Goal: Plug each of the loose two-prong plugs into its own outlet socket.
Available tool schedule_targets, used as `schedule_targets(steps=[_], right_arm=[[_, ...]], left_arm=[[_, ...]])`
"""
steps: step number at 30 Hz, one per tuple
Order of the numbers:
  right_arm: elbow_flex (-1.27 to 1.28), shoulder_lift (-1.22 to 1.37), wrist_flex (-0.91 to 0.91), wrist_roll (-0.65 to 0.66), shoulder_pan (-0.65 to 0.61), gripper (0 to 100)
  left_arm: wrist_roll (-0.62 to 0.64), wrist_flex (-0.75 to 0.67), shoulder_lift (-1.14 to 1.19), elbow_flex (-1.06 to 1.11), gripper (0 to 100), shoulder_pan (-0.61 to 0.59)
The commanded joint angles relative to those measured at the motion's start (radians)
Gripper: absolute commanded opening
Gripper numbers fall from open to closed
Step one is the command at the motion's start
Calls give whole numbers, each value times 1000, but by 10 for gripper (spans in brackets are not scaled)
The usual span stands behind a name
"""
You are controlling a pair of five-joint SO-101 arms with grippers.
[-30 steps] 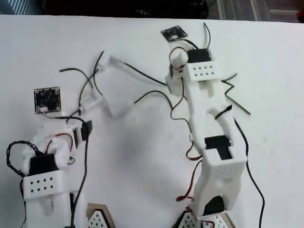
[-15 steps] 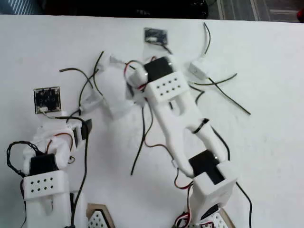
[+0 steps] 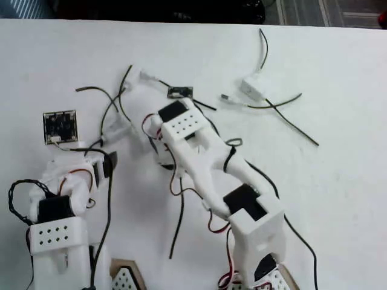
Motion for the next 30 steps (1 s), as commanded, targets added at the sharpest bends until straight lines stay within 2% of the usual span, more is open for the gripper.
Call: schedule_targets(steps=[1, 5, 10, 13, 17, 19, 24, 30], right_arm=[[12, -24, -21, 0, -2, 75], [15, -25, 5, 2, -1, 204], [14, -102, 15, 41, -8, 215], [14, -196, 10, 87, -5, 173], [20, -263, -47, 190, -10, 8], [21, -248, -82, 252, -4, 39], [52, -117, -203, 368, 2, 19], [54, 39, -303, 404, 85, 17]], left_arm=[[-6, -18, -1, -5, 317, -5], [-6, -18, -1, -5, 317, -5], [-6, -17, -1, -5, 317, -4], [-6, -17, -1, -5, 317, -4], [-6, -17, -1, -5, 317, -4], [-6, -17, -1, -5, 317, -4], [-6, -17, -1, -5, 317, -4], [-6, -17, -1, -5, 317, -4]])
